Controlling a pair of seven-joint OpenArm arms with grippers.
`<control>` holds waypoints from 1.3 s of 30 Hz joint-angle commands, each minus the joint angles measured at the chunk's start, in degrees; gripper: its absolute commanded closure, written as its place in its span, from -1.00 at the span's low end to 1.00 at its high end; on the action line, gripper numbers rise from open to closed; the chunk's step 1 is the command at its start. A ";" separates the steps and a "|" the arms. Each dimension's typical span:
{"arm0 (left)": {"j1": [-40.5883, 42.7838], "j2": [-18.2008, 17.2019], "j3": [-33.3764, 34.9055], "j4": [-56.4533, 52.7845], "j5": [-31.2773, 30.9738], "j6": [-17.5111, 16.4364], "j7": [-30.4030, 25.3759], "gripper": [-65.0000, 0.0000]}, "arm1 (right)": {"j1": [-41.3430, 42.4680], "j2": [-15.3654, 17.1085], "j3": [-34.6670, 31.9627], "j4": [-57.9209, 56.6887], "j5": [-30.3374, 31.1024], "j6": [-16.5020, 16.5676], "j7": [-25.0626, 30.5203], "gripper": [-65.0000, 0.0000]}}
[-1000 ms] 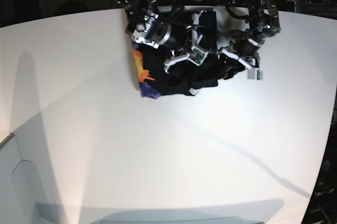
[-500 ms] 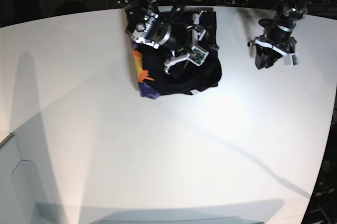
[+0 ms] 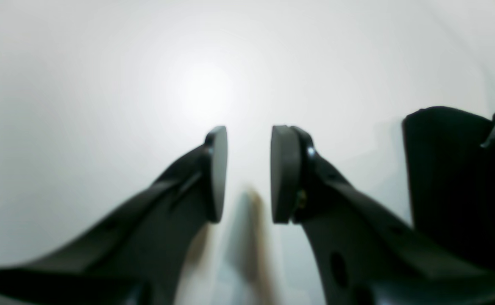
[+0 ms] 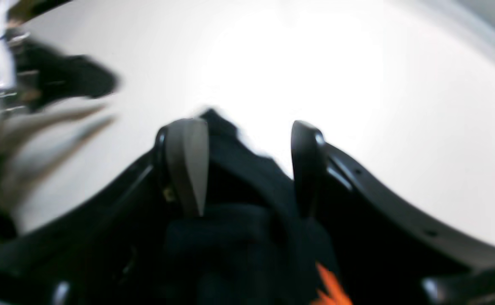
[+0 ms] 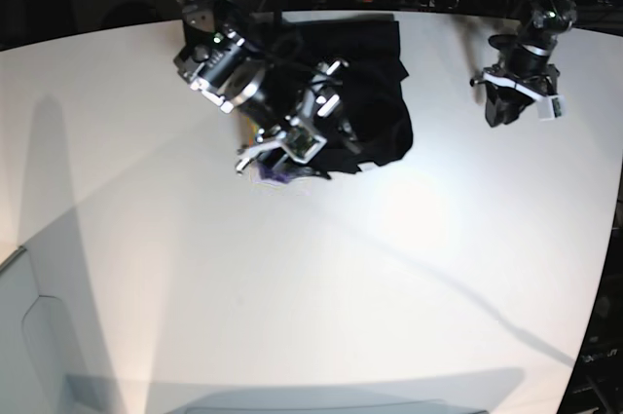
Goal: Fold the T-shirt properly
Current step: 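Release the bundle with the left gripper and press the fold with the right gripper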
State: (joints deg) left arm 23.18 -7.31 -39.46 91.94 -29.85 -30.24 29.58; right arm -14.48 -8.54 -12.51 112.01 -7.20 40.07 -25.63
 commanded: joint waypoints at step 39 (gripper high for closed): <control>-0.54 -0.64 -0.41 1.11 -0.79 -0.66 -1.41 0.46 | -6.66 5.85 -9.33 -1.63 0.92 -0.07 0.62 1.00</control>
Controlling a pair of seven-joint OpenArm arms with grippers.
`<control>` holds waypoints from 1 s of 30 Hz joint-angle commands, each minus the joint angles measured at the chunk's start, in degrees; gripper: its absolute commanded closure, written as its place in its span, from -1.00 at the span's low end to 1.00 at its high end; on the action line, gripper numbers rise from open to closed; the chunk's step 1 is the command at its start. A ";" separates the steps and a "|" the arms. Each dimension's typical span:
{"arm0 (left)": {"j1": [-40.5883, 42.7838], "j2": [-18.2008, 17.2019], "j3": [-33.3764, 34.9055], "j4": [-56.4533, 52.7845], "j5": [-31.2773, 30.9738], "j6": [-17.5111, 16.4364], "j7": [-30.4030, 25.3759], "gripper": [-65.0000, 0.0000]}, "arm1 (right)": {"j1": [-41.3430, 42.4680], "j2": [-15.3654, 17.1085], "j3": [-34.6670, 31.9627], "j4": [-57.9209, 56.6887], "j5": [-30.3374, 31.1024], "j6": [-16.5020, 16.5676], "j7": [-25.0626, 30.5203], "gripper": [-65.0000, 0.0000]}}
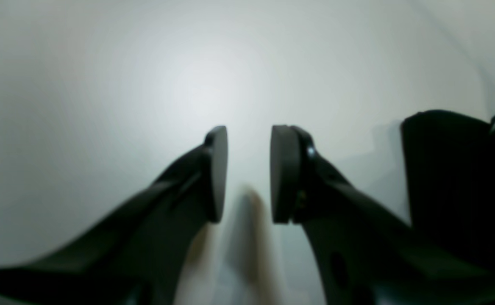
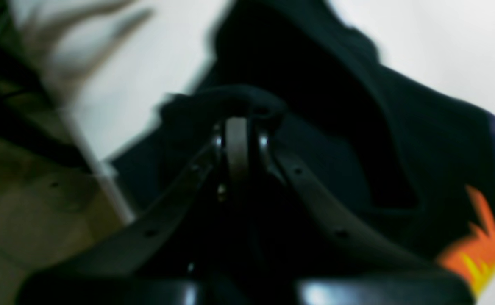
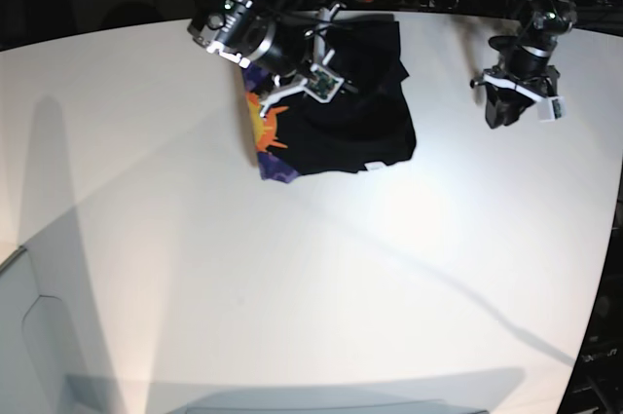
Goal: Fold the T-shirt properly
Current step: 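Release the bundle with the left gripper and press the fold with the right gripper, then move the right gripper to the bundle's graphic edge and tuck it under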
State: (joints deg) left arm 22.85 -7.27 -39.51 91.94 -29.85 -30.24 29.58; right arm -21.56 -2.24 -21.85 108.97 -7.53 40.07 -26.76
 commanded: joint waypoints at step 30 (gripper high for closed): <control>-0.21 -0.78 -0.36 1.20 -0.79 -0.66 -1.41 0.46 | -1.43 9.05 -13.63 5.45 1.24 -0.07 1.31 0.35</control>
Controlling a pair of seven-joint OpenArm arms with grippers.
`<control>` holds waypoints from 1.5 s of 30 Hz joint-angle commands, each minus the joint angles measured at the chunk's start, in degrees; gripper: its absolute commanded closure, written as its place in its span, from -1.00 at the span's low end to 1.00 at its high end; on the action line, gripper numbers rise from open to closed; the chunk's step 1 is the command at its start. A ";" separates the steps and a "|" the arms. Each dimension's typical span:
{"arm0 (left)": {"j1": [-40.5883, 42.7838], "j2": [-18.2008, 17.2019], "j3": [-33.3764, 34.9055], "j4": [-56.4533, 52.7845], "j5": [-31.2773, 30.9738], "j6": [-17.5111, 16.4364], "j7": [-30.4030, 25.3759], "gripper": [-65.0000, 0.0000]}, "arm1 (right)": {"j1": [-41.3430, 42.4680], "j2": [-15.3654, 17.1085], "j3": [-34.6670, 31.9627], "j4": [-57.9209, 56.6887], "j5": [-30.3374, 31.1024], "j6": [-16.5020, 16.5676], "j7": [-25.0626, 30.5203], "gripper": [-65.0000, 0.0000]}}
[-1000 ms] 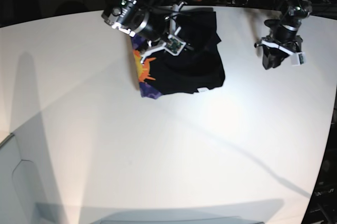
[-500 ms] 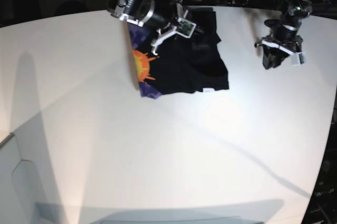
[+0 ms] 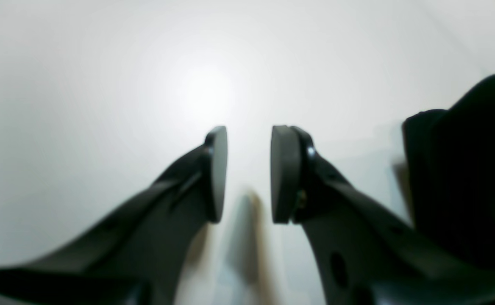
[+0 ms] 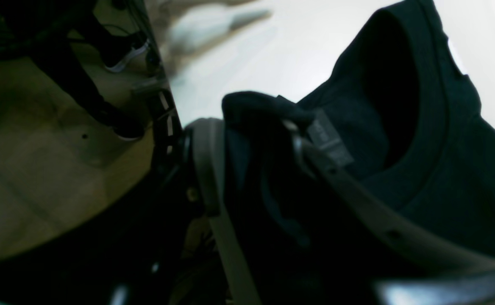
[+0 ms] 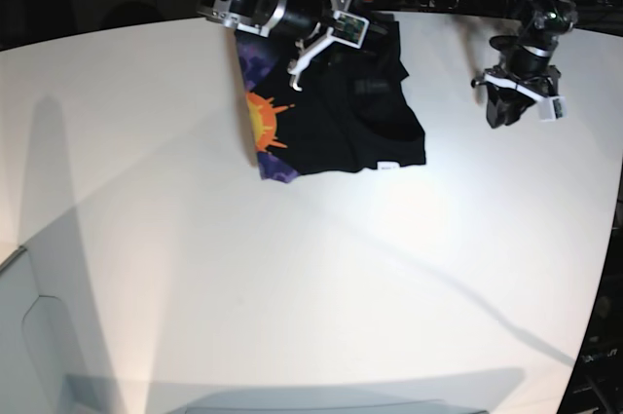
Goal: Fold the T-shirt properly
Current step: 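Move the right gripper to the bundle's graphic edge and tuck it under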
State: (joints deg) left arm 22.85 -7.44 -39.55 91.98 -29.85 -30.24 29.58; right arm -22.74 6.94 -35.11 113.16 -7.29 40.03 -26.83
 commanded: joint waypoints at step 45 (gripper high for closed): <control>0.40 -0.34 -0.41 1.25 -0.79 -0.57 -1.41 0.46 | 14.17 -9.71 36.12 -15.89 1.27 -0.03 1.91 0.36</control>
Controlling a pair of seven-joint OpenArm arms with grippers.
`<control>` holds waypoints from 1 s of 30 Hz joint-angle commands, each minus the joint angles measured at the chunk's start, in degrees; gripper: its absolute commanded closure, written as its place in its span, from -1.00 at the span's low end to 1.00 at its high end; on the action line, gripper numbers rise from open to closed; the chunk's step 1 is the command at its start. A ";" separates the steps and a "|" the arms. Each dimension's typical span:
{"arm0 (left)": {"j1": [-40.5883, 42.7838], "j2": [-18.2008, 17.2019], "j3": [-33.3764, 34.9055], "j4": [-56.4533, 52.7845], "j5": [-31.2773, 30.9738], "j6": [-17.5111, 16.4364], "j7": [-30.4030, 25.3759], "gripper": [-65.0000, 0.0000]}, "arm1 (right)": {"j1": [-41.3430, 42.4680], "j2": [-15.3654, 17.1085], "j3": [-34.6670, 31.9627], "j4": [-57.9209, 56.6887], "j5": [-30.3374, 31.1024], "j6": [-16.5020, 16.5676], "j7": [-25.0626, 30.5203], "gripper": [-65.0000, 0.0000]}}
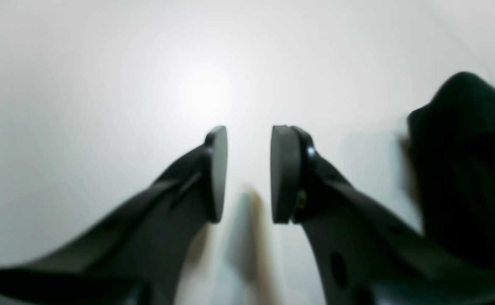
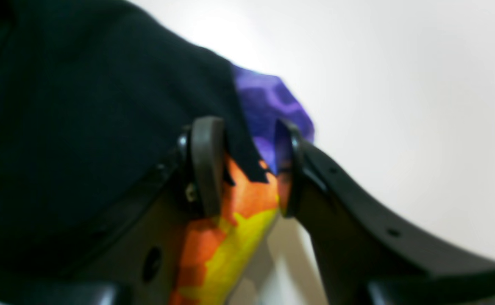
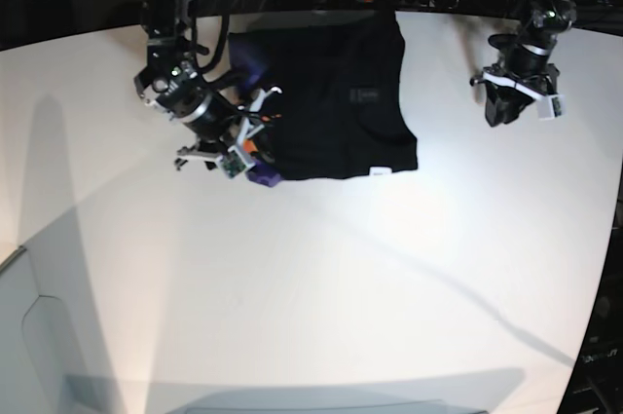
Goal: Fold the T-shirt properly
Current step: 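Move the right gripper to the bundle's graphic edge and tuck it under, then lower the left gripper onto the bundle's opposite edge and grasp it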
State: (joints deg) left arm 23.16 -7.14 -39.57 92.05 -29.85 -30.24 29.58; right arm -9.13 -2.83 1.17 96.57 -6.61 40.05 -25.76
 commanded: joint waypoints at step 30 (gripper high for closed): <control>3.70 12.02 10.69 14.54 -0.88 -0.75 10.99 -0.14 | 0.64 -1.78 2.39 10.99 0.24 -0.05 0.40 0.35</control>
State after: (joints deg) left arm 26.65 4.95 -28.64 105.65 -29.65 -30.55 41.74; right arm -8.97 -4.58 3.64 106.50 -7.27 40.05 -26.87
